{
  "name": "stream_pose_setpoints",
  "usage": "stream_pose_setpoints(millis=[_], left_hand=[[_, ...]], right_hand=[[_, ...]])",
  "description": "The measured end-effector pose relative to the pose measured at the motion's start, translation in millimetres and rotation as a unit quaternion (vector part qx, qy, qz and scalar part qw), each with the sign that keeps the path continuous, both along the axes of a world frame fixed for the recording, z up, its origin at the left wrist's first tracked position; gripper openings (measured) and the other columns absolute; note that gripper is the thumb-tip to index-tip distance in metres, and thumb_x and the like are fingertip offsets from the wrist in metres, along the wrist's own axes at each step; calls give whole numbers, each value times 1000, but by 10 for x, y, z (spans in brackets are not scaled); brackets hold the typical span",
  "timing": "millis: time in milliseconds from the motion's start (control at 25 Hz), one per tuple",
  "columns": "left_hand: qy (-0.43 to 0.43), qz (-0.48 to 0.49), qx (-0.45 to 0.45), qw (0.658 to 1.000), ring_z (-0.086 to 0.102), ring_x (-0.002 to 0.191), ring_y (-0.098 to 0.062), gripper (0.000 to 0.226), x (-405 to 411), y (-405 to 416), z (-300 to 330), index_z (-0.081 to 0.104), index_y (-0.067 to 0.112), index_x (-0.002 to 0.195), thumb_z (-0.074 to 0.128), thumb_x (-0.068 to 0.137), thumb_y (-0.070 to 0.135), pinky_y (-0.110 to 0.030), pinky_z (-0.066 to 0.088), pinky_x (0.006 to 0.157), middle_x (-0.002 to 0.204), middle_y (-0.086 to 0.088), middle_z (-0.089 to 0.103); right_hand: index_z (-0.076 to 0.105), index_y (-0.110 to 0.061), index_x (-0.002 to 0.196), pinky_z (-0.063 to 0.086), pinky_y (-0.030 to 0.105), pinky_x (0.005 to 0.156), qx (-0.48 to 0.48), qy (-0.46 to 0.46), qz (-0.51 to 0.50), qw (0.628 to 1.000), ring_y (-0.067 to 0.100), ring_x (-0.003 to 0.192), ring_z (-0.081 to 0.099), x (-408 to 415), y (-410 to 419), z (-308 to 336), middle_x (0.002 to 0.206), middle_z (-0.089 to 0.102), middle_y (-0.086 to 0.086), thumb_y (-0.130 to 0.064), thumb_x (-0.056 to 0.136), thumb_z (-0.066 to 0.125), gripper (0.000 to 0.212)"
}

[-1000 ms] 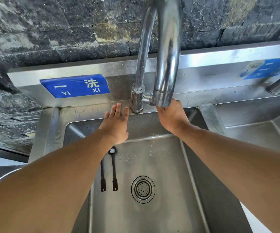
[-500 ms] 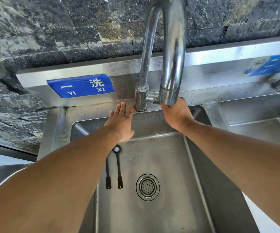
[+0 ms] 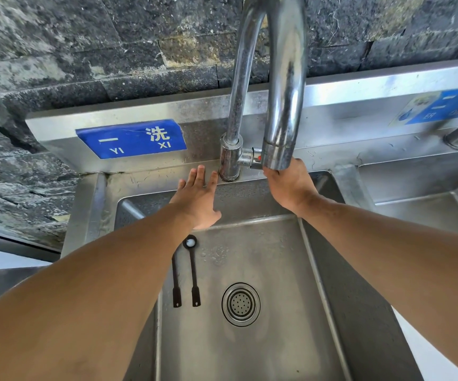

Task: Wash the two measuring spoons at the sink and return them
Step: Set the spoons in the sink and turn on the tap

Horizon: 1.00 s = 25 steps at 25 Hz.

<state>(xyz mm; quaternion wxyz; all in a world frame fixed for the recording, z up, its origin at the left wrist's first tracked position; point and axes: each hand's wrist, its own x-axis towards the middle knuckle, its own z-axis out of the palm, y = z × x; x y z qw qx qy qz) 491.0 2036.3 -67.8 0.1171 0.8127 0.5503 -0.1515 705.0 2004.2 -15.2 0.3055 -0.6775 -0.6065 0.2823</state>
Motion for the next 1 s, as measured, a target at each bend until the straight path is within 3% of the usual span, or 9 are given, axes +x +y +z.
stream_pose_setpoints(millis=[280,560,720,840,1000], left_hand=[[3,-4,3,1000,-10,154,-37,105,-7,0,-17,-14,16,159,59,91,49,-51,7,125,165,-22,-18],[6,-6,-9,1000,-12,154,-37,104,-7,4,20,-15,16,158,59,93,49,-51,5,124,164,-22,-20],[4,-7,-9,1000,-12,154,-36,105,-4,-10,42,-15,15,158,60,93,49,-51,4,124,164,-22,-20],[1,-7,-11,1000,-12,154,-36,104,-6,-18,60,-16,15,158,59,93,46,-51,4,124,164,-22,-20],[-7,-5,-8,1000,-12,153,-37,98,-17,-53,57,-12,16,159,57,95,44,-51,2,123,165,-21,-19]], right_hand=[[39,-29,65,31,24,43,8,-9,-1,1000,14,46,41,4,5,-10,54,47,-2,-18,102,42,39],[35,-31,65,47,34,51,-8,-75,7,997,14,53,50,-2,-11,18,62,54,0,-10,100,37,41],[34,-31,65,45,29,49,-11,-85,13,996,12,53,51,-5,-21,35,61,54,-1,-12,101,36,41],[37,-30,65,45,31,51,-1,-47,-17,999,16,55,53,-35,-31,4,61,57,1,-15,101,38,39],[51,-19,79,40,25,50,8,-25,-51,998,8,55,52,-107,-51,-82,62,55,-8,-22,101,41,24]])
